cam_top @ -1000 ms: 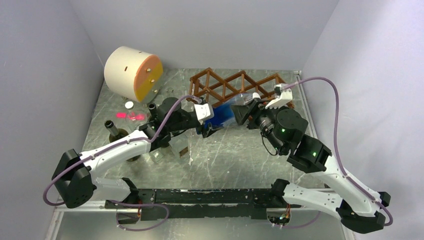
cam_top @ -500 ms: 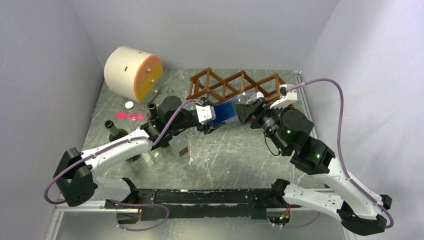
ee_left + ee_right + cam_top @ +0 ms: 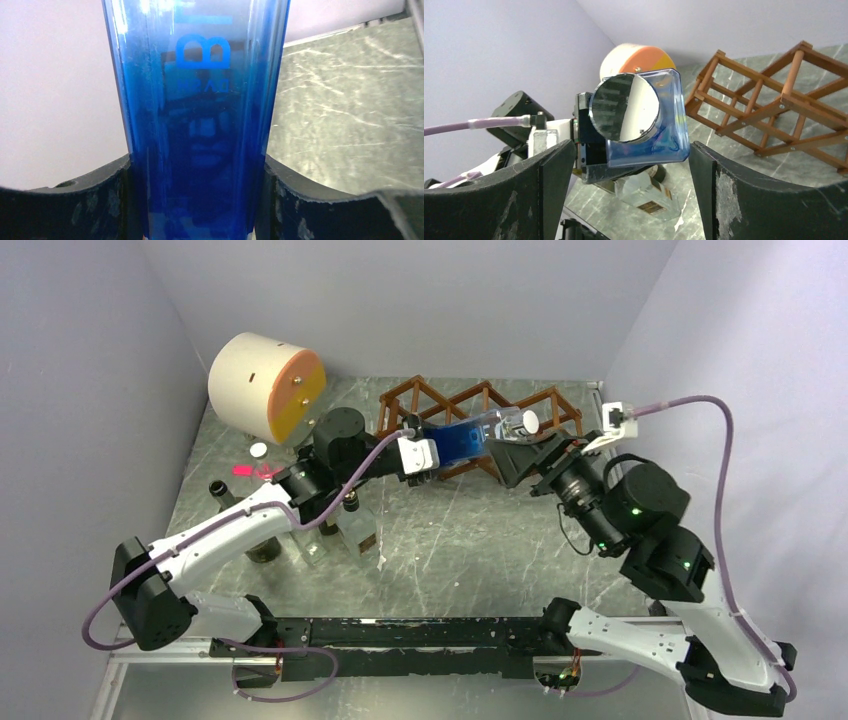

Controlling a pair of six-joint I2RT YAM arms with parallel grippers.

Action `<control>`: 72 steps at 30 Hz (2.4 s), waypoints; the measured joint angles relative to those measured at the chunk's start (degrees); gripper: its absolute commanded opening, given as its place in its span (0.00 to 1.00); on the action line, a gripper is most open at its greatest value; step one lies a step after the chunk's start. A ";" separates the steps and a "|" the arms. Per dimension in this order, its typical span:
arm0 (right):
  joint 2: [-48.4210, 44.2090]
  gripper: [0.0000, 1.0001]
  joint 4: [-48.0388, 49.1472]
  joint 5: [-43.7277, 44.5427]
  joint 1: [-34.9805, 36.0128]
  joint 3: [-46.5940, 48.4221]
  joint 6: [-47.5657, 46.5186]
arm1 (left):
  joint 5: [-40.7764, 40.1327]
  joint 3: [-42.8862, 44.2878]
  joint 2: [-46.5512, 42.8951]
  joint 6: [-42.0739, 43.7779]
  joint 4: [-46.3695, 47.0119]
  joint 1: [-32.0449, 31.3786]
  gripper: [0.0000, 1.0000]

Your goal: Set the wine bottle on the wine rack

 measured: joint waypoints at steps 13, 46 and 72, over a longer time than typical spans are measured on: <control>-0.96 0.87 -5.38 -5.79 0.04 14.05 -5.81 | -4.79 5.31 -1.86 16.52 -6.34 5.73 0.07; 28.98 0.88 -36.50 -14.60 0.15 31.30 -14.78 | 2.40 -3.15 -9.73 53.33 -7.13 4.46 0.07; 29.31 0.48 -36.85 -15.43 0.13 27.08 -15.21 | -1.86 -2.36 -7.04 53.24 -10.21 2.32 0.07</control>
